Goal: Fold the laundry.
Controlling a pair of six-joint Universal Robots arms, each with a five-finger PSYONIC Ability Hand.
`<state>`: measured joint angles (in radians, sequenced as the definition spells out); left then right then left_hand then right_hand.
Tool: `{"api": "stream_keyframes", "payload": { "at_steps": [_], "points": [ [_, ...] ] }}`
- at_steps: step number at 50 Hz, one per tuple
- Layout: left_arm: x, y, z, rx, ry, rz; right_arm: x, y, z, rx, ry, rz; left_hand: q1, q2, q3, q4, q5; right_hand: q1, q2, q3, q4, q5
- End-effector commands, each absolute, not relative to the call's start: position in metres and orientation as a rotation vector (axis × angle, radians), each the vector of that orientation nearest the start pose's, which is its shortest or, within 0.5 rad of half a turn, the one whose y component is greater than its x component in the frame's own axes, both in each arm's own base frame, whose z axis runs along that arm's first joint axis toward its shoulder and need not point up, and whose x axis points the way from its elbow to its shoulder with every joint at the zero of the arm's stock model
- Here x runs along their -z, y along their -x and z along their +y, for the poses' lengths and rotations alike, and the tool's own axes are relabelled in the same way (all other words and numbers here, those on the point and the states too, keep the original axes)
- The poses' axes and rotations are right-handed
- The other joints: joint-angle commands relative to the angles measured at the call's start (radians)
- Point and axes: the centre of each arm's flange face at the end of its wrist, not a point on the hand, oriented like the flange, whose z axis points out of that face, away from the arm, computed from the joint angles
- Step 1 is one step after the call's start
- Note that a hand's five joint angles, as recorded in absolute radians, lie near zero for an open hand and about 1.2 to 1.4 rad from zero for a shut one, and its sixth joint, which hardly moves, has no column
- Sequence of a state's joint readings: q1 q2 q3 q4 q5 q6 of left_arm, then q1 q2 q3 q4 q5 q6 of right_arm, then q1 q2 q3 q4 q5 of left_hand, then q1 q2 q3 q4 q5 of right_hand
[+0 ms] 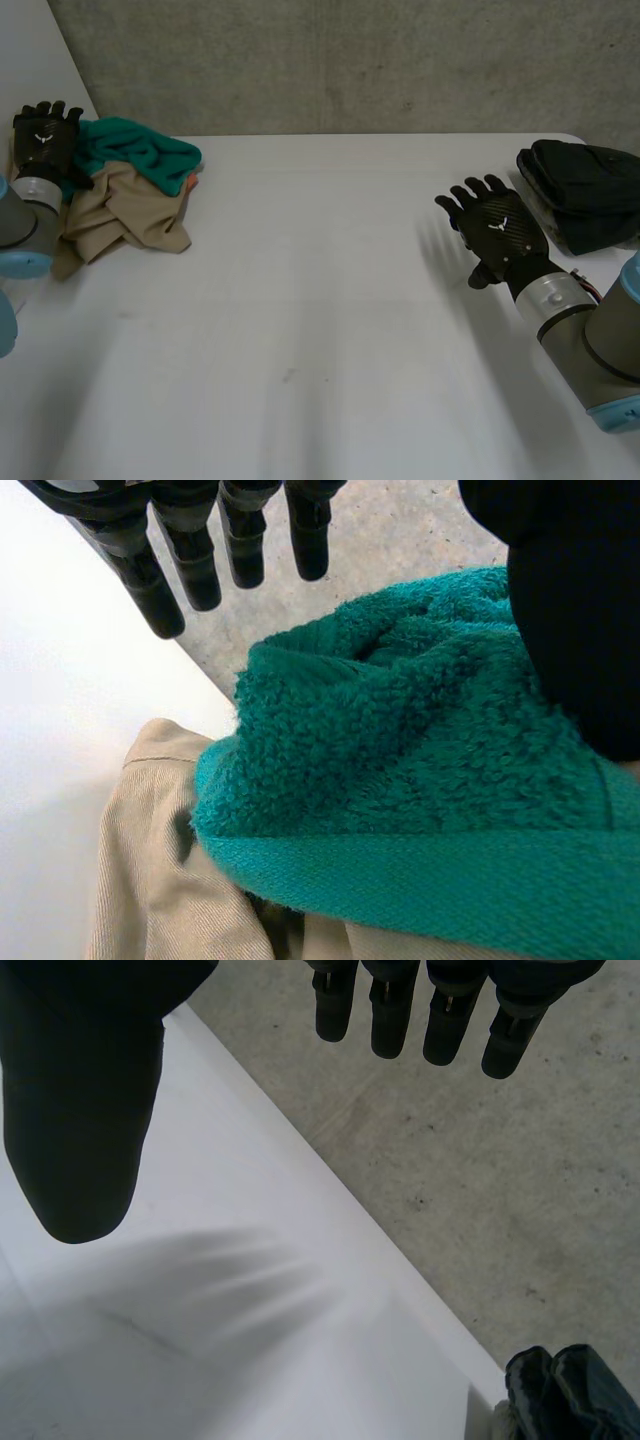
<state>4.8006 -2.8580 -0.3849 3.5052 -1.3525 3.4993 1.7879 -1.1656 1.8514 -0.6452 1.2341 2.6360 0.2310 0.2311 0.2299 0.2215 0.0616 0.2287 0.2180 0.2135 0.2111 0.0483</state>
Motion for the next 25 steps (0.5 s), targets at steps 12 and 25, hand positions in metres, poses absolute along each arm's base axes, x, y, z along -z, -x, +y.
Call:
{"api": "stream_keyframes", "payload": {
  "at_steps": [12,25],
  "points": [
    [-0.163,0.102,-0.57,2.36,-0.455,1.641,-0.151,-0.233,-0.303,2.144,1.117,1.938,1.165,1.165,1.166,1.175,1.16,-0.054,-0.043,-0.039,-0.037,-0.048],
    [-0.35,0.172,-0.486,2.779,-0.494,1.442,-0.162,-0.23,-0.303,2.185,1.096,1.928,1.165,1.165,1.166,1.175,1.16,-0.054,-0.043,-0.039,-0.037,-0.048]
  ]
}}
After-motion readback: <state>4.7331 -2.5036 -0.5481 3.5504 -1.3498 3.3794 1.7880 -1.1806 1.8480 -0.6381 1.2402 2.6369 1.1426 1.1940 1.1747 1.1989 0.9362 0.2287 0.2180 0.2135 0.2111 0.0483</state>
